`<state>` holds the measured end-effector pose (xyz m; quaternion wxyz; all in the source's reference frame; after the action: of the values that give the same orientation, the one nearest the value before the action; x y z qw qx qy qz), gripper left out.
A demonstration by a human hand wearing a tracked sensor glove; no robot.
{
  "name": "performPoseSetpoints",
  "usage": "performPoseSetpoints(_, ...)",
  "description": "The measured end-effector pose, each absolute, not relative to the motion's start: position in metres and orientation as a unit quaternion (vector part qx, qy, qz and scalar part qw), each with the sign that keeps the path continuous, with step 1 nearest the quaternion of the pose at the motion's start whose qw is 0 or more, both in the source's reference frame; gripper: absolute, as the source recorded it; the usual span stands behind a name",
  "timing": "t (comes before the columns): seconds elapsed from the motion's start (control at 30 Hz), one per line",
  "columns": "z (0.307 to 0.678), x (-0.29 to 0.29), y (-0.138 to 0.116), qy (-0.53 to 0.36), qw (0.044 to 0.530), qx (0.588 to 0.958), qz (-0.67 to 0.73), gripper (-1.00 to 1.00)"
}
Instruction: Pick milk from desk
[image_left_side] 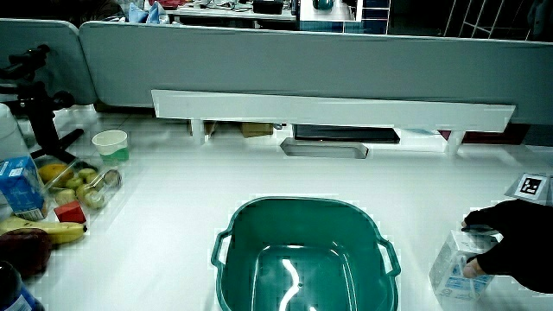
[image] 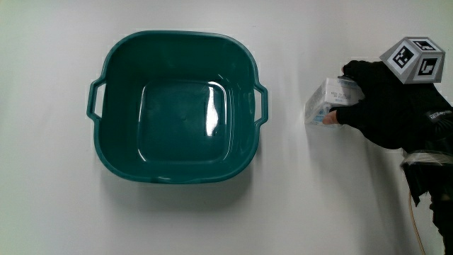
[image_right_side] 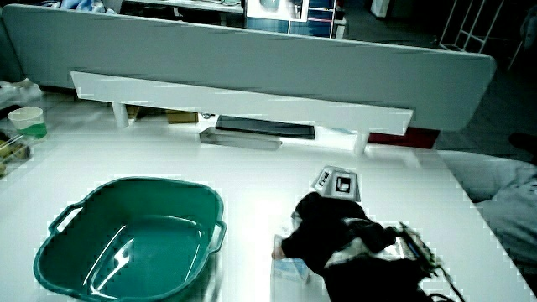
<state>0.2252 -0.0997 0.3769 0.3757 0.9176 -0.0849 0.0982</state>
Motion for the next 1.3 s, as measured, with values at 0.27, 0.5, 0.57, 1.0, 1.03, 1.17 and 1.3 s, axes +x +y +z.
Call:
performPoseSetpoints(0.27, 0.379, 0.225, -0.101, -0.088, 0.371, 0.92, 0.089, 0.8)
performPoseSetpoints(0.5, 0.378, 0.221, -0.1, -0.103, 0.369, 0.92, 0.083, 1.0)
performPoseSetpoints(0.57, 0.38, 0.222, -0.1, -0.106, 0.364, 0.922, 0.077, 1.0)
performPoseSetpoints(1.0, 0.364, 0.215, -0.099, -0.127, 0.339, 0.929, 0.075, 1.0)
performPoseSetpoints(1.03, 0.36, 0.213, -0.099, -0.131, 0.335, 0.93, 0.073, 1.0)
performPoseSetpoints(1.17, 0.34, 0.203, -0.098, -0.15, 0.312, 0.936, 0.07, 1.0)
performPoseSetpoints(1.3, 0.319, 0.192, -0.098, -0.165, 0.283, 0.942, 0.07, 1.0)
